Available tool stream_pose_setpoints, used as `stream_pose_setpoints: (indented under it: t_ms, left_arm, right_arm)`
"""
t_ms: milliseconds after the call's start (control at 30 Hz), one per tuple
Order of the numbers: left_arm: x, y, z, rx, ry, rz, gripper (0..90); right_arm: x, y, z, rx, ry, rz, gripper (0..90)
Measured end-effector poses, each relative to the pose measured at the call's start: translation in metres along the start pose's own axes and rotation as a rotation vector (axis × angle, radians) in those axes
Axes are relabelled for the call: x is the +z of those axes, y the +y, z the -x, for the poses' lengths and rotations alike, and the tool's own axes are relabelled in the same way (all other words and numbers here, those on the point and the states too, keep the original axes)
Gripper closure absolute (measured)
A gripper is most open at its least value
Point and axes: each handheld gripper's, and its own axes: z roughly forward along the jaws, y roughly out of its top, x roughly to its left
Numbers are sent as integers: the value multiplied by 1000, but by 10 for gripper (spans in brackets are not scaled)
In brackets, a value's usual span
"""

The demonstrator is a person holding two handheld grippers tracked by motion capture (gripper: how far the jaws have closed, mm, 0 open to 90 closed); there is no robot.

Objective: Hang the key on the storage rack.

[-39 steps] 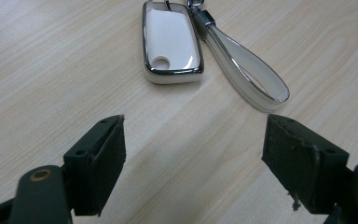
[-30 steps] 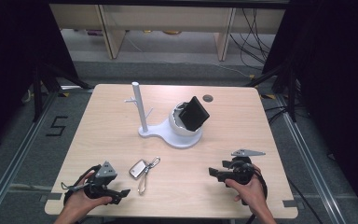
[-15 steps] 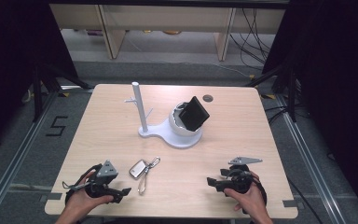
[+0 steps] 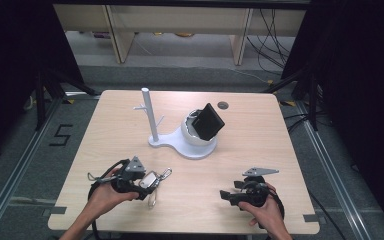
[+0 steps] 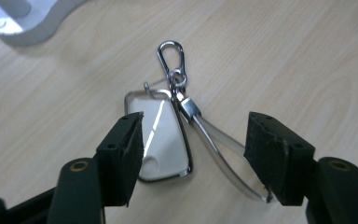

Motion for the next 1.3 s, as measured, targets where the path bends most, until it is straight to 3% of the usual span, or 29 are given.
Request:
stream_pose_setpoints:
  t_ms: [33, 67, 100, 133, 167, 267, 300, 433, 500, 533, 567, 833, 1300]
  left_arm:
    - [5, 12, -1, 41, 1, -39, 392]
    - [5, 12, -1, 41, 1, -39, 406]
    - [10, 22, -2, 63, -4, -72, 421]
    - [10, 22, -2, 63, -4, -72, 427]
    - [16, 31, -4, 81, -6, -119, 429]
    - [22, 39, -5, 82, -6, -143, 448]
    - [25, 41, -5, 86, -7, -154, 455]
    - [36, 58, -4, 128, -14, -245, 478]
    - [39, 61, -5, 140, -17, -264, 485]
    - [44, 64, -4, 132, -23, -273, 495]
    - [49, 69, -4, 127, -23, -304, 506]
    - [67, 81, -11, 128, -24, -397, 551]
    - [82, 86, -12, 146, -45, -505, 580]
  right_arm:
    - [1, 0, 0, 2, 10, 3, 253]
    - [1, 0, 0, 2, 10, 3, 253]
    - [1, 0, 0, -3, 9, 6, 254]
    - [1, 0, 0, -3, 9, 6, 254]
    - [1, 1, 0, 2, 3, 2, 254]
    - [1, 1, 1, -7, 0, 3, 254]
    - [1, 1, -1, 17, 12, -2, 255]
    - [2, 0, 0, -12, 0, 1, 255]
    - [2, 0, -1, 14, 14, -9, 255]
    - [2, 0, 1, -7, 8, -3, 255]
    - [2, 0, 1, -7, 10, -4, 255]
    - [3, 0, 1, -2, 23, -10, 256]
    - [3, 0, 0, -6, 39, -7, 259]
